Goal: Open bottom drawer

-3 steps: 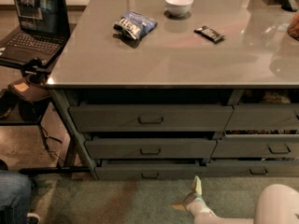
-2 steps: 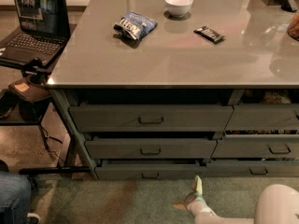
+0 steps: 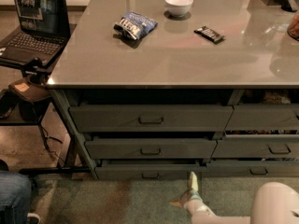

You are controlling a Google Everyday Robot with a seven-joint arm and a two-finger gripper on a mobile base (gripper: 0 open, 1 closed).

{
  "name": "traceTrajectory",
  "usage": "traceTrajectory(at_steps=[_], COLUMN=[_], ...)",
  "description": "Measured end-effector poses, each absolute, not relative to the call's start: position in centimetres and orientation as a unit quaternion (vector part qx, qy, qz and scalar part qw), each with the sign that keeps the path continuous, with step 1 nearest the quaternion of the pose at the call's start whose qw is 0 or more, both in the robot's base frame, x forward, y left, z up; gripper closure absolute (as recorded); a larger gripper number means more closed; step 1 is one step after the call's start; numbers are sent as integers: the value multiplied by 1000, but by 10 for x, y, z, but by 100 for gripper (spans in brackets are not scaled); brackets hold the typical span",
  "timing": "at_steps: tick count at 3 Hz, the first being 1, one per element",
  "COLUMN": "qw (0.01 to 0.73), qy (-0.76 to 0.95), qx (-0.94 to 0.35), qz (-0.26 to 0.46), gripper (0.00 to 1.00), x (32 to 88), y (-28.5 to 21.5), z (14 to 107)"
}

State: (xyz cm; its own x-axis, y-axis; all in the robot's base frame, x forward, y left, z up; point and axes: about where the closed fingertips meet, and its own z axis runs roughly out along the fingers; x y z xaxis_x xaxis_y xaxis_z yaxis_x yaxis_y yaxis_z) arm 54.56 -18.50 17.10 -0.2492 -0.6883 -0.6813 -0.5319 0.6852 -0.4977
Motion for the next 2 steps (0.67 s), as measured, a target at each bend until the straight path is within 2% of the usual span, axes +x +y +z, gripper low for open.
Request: traceTrajectory(at_steps=[1,2], qw=[517,517], qy=[717,716], qx=[-458,-459], qz=[-95,-97], gripper=[0,0], x=[564,565], y=[-136,-135], z=[196,196])
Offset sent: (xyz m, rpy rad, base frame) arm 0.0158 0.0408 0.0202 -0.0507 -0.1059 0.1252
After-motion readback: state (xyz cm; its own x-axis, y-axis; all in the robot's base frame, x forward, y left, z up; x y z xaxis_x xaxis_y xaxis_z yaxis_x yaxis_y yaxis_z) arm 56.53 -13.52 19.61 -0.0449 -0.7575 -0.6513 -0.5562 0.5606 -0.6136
